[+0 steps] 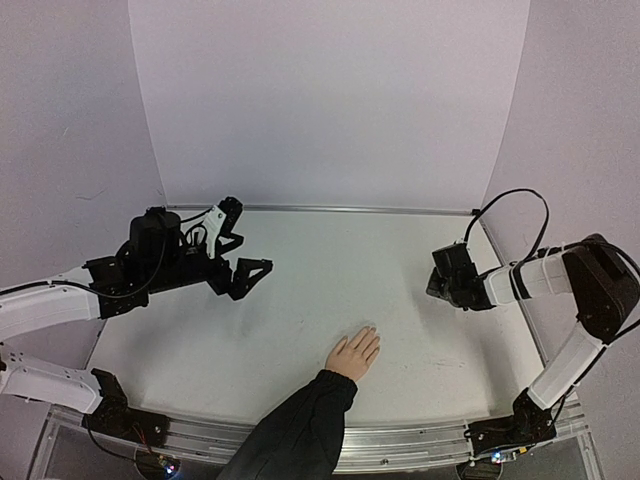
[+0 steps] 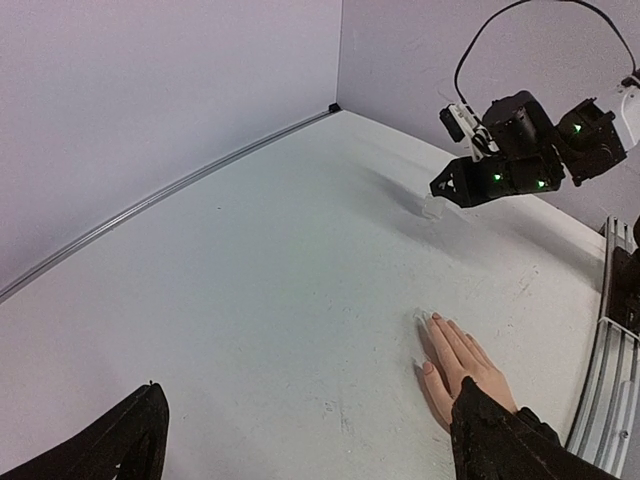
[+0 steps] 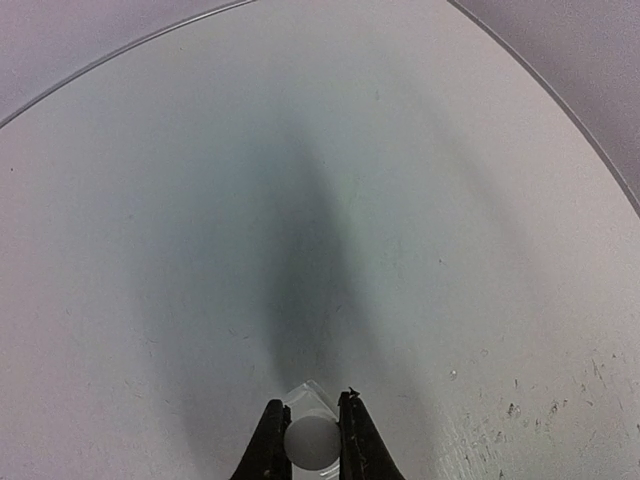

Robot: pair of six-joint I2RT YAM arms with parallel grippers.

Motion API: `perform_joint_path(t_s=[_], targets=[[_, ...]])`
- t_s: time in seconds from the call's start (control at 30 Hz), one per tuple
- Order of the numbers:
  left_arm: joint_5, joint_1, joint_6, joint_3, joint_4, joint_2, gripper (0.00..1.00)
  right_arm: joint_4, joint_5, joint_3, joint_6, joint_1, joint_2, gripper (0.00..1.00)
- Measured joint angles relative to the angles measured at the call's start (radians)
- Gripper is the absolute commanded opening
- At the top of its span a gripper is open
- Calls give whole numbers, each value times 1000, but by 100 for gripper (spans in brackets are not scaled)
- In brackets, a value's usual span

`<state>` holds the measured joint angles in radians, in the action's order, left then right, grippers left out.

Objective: Paint the nails

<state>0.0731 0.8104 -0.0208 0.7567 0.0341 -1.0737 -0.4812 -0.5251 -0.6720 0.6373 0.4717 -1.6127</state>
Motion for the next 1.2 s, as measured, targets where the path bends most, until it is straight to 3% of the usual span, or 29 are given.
perform_joint_path(t_s=[0.13,0.47,0.63,0.87,1.0,1.1,1.2], targets=[[-9,0,0,0,0,1,100,-27,1,14,14,0,-11,14],[-124,-1,38,-2,0,6,100,-49,12,35,2,-17,0,74],[-251,-21,84,-42,-4,60,100,-32,43,79,-41,-36,150,97],[-346,-186,169,-99,-24,193,100,-27,114,159,-178,-60,565,98],[-334,-391,203,-99,-40,222,99,-24,154,188,-278,-105,739,98],[-330,-536,200,-99,-60,226,99,14,182,183,-330,-154,783,98],[-339,-594,167,-91,-76,240,99,79,189,154,-357,-179,788,98]])
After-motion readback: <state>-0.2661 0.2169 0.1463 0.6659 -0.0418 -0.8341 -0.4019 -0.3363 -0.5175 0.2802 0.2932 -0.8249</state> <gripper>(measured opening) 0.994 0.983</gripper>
